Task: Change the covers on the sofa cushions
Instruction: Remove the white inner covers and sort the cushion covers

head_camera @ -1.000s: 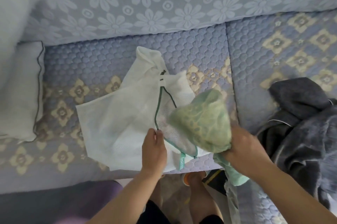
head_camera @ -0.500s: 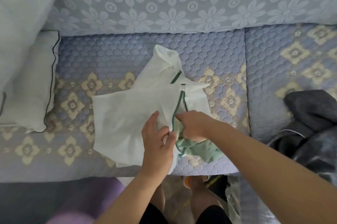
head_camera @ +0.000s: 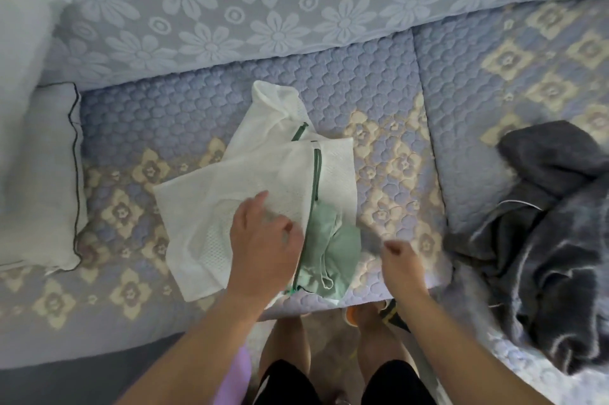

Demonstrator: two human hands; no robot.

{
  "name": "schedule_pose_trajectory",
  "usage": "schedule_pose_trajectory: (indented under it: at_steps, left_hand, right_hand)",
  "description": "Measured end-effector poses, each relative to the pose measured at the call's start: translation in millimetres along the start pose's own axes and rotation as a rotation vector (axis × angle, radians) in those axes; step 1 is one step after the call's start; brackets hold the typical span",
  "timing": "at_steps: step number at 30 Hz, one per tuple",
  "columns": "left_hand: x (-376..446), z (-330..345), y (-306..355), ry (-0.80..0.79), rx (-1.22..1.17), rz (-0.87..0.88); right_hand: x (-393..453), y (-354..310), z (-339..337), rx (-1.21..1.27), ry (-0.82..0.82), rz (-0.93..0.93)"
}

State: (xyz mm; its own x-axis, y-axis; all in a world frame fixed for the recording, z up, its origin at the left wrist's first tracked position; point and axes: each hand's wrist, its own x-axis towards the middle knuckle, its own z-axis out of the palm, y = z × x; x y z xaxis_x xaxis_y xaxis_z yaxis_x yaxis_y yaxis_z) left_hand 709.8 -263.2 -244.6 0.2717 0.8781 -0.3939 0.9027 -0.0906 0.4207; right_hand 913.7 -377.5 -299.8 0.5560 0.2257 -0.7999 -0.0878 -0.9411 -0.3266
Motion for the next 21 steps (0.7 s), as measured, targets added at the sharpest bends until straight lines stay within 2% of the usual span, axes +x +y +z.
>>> schedule_pose_trajectory:
  at_steps: [2,5,6,8,10,12,13,15,17,19,21]
  left_hand:
    - [29,-4,7,0.074,0.100,0.139]
    - [92,5,24,0.108,0.124,0.284]
    - [114,7,31,0.059,0.147,0.291]
    - [155,15,44,-0.141,0.260,0.261]
    - [184,24,59,-0.321,0.512,0.276]
    - [194,25,63,-0.380,0.748,0.338]
    - [194,21,63,-0.351,0.759,0.374]
    - [181,5,67,-0.300,0.562,0.411]
    - [159,-25,59,-0.287,0.198,0.340]
    - [130,-66,47,-0.233,-0.014,0.227]
    - [93,-118,38,-0.187,-0.162,0.086]
  right_hand:
    - [-4,26,12,0.056,-0.178,0.136]
    - [-4,38,46,0.216,-0.281,0.178]
    - [-5,37,60,0.246,-0.325,0.207]
    - [-17,37,84,0.282,-0.393,0.270]
    - [-26,47,101,0.314,-0.393,0.297]
    - [-40,43,103,0.386,-0.349,0.303]
    - [-48,38,98,0.410,-0.300,0.297]
    - [-72,24,71,0.520,-0.193,0.268]
    - [-102,6,42,0.613,-0.103,0.157]
    - [-140,-14,2,0.566,-0.003,0.004]
    - [-187,-39,-42,0.491,0.028,-0.171]
